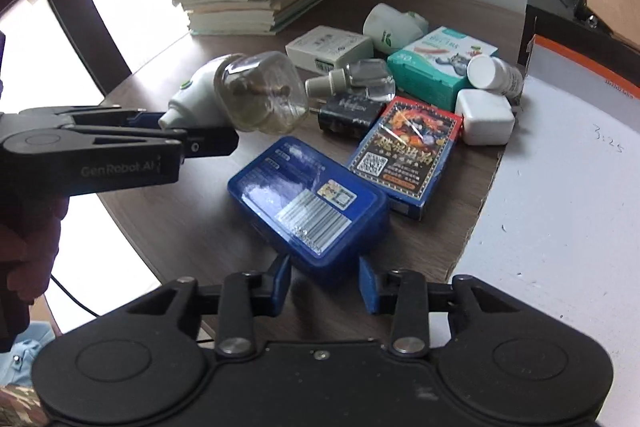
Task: Organize rigid objects
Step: 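Lift the blue tin with the right gripper while the left gripper carries the air freshener toward the tray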
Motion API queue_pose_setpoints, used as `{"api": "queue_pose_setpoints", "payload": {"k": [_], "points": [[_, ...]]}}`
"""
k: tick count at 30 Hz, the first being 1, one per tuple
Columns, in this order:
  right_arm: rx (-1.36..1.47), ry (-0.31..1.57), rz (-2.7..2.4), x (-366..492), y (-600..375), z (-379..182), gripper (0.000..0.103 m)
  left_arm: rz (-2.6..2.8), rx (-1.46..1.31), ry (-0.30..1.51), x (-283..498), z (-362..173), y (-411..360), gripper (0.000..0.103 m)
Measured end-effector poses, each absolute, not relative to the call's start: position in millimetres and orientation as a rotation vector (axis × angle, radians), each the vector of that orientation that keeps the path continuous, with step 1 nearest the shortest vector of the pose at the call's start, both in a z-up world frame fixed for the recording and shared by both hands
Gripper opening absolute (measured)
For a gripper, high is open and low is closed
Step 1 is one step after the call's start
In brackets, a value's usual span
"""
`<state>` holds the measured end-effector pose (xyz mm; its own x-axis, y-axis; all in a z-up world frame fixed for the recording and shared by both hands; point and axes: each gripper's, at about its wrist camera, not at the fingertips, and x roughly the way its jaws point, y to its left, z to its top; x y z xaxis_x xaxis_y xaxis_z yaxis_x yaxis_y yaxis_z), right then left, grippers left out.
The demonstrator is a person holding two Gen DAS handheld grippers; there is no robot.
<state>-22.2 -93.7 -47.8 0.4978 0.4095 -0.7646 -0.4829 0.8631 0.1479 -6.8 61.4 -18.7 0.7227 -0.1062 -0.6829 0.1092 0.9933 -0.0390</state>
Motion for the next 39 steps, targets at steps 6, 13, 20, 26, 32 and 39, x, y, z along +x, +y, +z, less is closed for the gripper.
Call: {"api": "queue_pose_setpoints", "payload": {"k": [6,13,20,26,32,39], "points": [[-0.239,0.854,0.573,-6.2,-83.9,-46.7,0.087,-0.093,-0.007,0.750,-8.9,-17.3,69.4,0.043],[-0.215,0.845,0.698,-17.3,-55.1,-45.8,0.087,-0.057,-0.027,0.744,-12.4,-14.4,83.1,0.043],[-0.250,0.872,0.671,7.7,-21.6,-55.6,0.088,-0.011,-0.034,0.746,-10.9,-12.8,90.4,0.043],[-0.234,0.830,0.683,-0.5,-20.0,-52.2,0.074,0.016,-0.046,0.736,-11.1,-9.3,94.2,0.043],[-0.159,0.773,0.629,-7.7,-41.7,-31.9,0.074,0.021,-0.056,0.720,-9.3,-3.8,87.2,0.043],[-0.108,0.700,0.491,-17.5,-87.6,-2.4,0.074,-0.005,-0.060,0.696,-5.1,9.5,59.2,0.043]]}}
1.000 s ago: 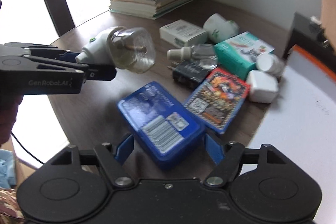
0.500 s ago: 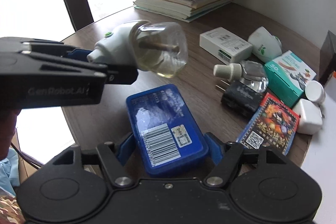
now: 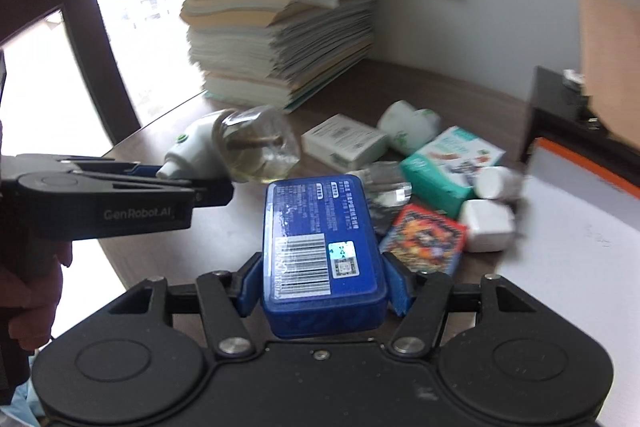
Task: Organize rigid objects
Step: 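Lift the blue tin with the right gripper while the left gripper carries the air freshener toward the tray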
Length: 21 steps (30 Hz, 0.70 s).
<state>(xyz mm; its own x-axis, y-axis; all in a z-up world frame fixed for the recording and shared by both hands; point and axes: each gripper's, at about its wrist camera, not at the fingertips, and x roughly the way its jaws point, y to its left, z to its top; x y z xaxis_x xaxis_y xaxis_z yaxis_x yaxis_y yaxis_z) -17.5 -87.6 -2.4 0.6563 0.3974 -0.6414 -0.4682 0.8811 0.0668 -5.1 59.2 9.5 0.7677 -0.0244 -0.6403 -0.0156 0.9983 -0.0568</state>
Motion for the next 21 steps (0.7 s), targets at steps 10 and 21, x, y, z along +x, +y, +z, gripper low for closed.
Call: {"api": "queue_pose_setpoints", "payload": {"k": [10,21], "points": [[-0.054,0.649,0.254,-27.1,-187.1,30.0,0.074,-0.130,-0.044,0.680,9.5,28.6,-24.0,0.043],[0.011,0.672,0.048,-31.9,-289.9,54.1,0.074,-0.255,-0.007,0.718,30.7,39.0,-112.7,0.043]]}}
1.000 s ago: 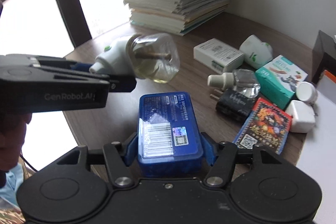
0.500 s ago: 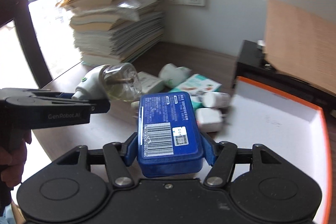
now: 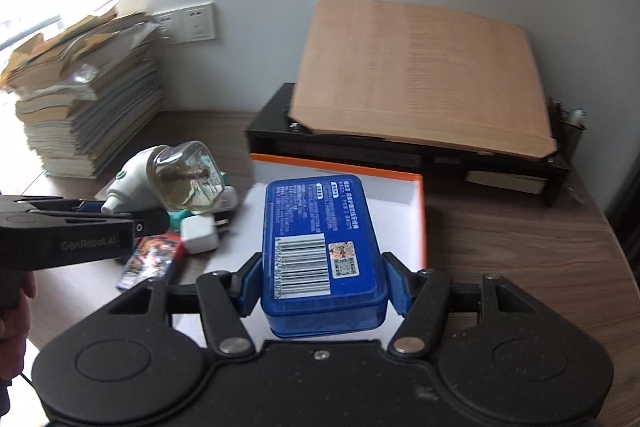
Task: Organize rigid objects
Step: 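Lift the blue tin with the right gripper while the left gripper carries the air freshener toward the tray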
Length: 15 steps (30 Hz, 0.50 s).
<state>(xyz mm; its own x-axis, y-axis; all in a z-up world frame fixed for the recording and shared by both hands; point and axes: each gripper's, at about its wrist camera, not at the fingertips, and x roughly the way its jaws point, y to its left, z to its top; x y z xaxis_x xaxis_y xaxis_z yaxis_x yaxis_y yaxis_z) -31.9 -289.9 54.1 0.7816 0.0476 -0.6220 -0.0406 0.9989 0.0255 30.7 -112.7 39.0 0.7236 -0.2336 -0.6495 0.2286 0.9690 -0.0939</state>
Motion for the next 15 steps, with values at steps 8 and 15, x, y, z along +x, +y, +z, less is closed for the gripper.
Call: {"api": "queue_pose_setpoints", "payload": {"k": [8,15], "points": [[0.043,0.661,0.031,-19.8,-321.8,47.5,0.074,-0.236,-0.008,0.692,42.2,40.0,-139.9,0.043],[0.063,0.677,0.055,2.4,-320.8,35.6,0.074,-0.218,0.033,0.739,54.3,31.0,-149.5,0.043]]}}
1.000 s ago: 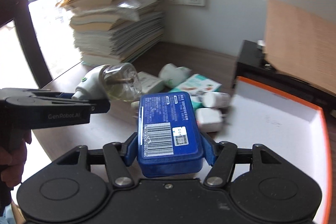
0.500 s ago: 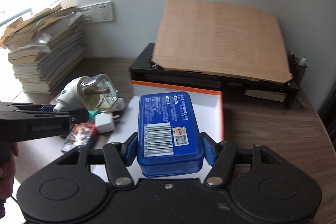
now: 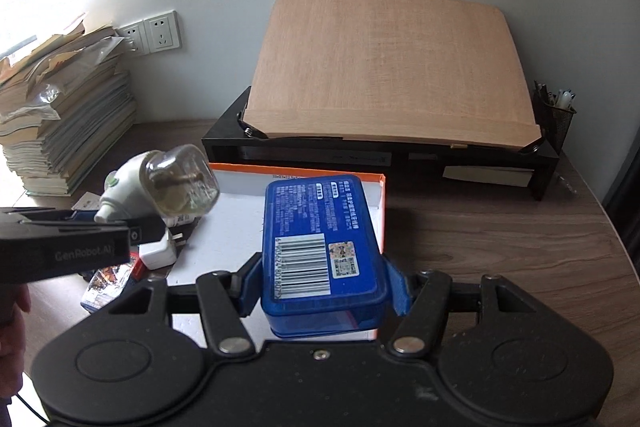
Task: Organize rigid objects
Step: 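Lift the blue tin with the right gripper while the left gripper carries the air freshener toward the tray, then hold the blue tin and air freshener above the white tray with both grippers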
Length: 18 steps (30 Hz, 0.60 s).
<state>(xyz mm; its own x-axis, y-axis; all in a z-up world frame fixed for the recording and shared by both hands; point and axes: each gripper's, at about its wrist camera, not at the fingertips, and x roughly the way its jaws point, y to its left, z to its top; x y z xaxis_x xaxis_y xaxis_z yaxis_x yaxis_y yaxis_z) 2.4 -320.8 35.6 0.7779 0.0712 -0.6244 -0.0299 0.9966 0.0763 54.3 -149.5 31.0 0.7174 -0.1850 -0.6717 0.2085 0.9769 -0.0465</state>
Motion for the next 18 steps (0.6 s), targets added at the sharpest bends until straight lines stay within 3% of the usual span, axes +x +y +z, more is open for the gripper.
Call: {"api": "queue_pose_setpoints", "payload": {"k": [18], "points": [[0.060,0.676,0.054,35.1,-309.8,35.9,0.074,-0.205,0.028,0.744,73.1,29.4,-152.9,0.043]]}}
